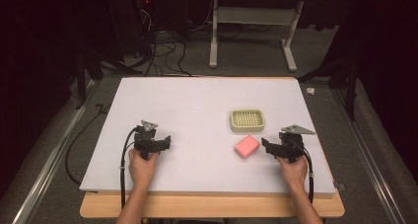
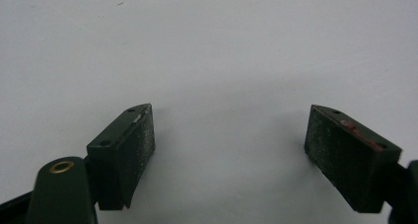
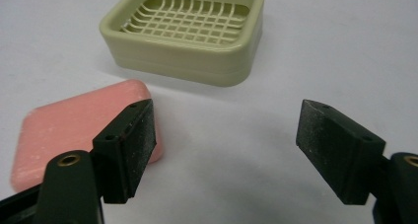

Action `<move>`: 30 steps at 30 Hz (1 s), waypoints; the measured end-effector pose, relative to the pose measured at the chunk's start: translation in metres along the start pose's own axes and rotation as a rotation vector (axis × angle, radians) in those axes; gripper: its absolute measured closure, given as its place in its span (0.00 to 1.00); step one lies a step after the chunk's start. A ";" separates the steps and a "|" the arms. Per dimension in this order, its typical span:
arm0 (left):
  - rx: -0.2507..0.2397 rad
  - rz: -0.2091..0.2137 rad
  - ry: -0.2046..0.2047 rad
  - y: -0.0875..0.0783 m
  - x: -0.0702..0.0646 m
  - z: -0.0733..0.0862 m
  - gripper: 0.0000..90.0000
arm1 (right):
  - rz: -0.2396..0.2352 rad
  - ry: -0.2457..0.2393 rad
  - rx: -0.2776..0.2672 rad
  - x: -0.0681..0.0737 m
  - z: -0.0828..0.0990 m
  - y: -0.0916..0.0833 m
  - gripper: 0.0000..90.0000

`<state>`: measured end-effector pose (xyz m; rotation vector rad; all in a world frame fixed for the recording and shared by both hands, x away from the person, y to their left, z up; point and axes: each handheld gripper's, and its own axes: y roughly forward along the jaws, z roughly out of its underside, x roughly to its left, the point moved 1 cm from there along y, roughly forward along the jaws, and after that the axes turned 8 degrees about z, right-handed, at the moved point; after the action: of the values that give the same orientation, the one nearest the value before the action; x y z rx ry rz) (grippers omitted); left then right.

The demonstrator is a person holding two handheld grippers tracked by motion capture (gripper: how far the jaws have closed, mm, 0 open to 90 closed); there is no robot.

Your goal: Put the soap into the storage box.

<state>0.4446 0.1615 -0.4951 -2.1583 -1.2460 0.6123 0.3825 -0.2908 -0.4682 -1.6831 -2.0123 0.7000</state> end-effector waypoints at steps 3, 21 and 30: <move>0.000 0.000 0.000 0.000 0.000 0.000 0.22 | -0.018 -0.002 -0.015 0.003 0.001 -0.003 0.26; 0.000 -0.001 0.001 0.000 0.000 0.000 0.22 | -0.084 -0.110 -0.042 0.030 -0.001 -0.016 0.18; 0.000 -0.001 0.000 0.000 0.000 0.000 0.22 | -0.121 -0.164 -0.045 0.044 -0.001 -0.016 0.16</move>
<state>0.4445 0.1614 -0.4951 -2.1579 -1.2464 0.6116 0.3633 -0.2495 -0.4573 -1.5582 -2.2375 0.7780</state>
